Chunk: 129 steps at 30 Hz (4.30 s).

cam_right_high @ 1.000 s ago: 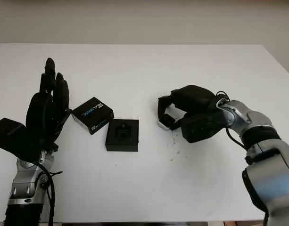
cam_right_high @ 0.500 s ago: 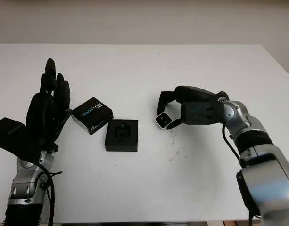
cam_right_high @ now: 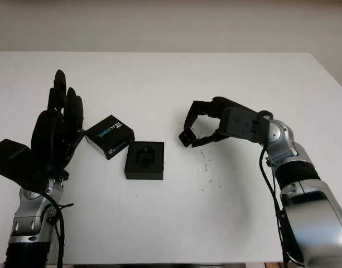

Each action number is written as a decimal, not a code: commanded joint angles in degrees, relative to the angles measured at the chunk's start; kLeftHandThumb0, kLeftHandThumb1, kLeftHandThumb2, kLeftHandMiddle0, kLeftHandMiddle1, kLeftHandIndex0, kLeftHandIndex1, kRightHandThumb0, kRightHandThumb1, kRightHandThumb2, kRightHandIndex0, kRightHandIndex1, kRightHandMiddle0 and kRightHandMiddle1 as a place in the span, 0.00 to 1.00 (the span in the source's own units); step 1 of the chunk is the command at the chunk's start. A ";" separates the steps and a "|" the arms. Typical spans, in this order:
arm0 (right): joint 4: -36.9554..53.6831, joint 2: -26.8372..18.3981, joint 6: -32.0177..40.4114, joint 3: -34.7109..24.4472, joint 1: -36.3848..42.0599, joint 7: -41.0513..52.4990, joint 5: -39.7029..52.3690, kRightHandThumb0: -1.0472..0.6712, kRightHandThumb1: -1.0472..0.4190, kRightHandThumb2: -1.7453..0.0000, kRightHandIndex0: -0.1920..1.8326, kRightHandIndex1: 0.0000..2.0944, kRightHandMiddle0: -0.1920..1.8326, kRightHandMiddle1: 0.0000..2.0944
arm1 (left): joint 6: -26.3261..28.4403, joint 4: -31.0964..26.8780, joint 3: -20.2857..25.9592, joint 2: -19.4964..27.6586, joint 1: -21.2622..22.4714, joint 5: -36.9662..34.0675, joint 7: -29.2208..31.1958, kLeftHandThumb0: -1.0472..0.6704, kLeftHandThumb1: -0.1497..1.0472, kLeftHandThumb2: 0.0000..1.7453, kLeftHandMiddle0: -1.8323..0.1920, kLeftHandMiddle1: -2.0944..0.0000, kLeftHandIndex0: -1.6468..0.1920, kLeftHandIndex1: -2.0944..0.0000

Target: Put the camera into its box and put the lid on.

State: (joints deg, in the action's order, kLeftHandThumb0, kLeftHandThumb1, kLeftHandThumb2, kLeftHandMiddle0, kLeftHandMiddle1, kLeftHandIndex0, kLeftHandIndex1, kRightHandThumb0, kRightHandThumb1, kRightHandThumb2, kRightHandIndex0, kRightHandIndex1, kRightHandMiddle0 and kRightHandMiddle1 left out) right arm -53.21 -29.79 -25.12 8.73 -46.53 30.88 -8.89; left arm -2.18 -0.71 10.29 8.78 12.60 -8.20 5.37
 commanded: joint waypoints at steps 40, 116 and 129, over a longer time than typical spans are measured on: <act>42.03 24.01 35.32 -5.89 25.54 -6.09 20.93 0.38 0.03 0.97 0.19 0.02 0.20 0.86 | -0.15 -0.83 -0.04 0.11 -0.94 0.56 -0.45 0.28 1.00 0.33 0.99 0.97 1.00 0.97; 38.41 21.52 22.87 4.63 28.55 -12.73 -0.92 0.37 0.05 0.97 0.24 0.04 0.23 0.80 | -0.04 -1.37 -0.32 -0.76 -1.29 0.41 -0.58 0.27 1.00 0.32 1.00 0.98 1.00 0.99; 47.33 12.82 14.45 6.25 29.23 -15.22 -12.00 0.35 0.08 0.97 0.15 0.01 0.10 0.43 | 0.33 -1.48 -0.21 -0.65 -1.34 0.02 -0.40 0.28 1.00 0.32 1.00 0.98 1.00 0.99</act>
State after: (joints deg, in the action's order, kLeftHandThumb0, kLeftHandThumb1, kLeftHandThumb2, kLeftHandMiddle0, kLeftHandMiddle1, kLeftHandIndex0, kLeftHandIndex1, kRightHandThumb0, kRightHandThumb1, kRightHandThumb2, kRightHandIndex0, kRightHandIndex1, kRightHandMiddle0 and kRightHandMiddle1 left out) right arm -7.65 -16.03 -9.84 15.35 -17.55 15.88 -20.63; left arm -1.75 -1.03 10.18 8.01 11.64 -8.12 4.89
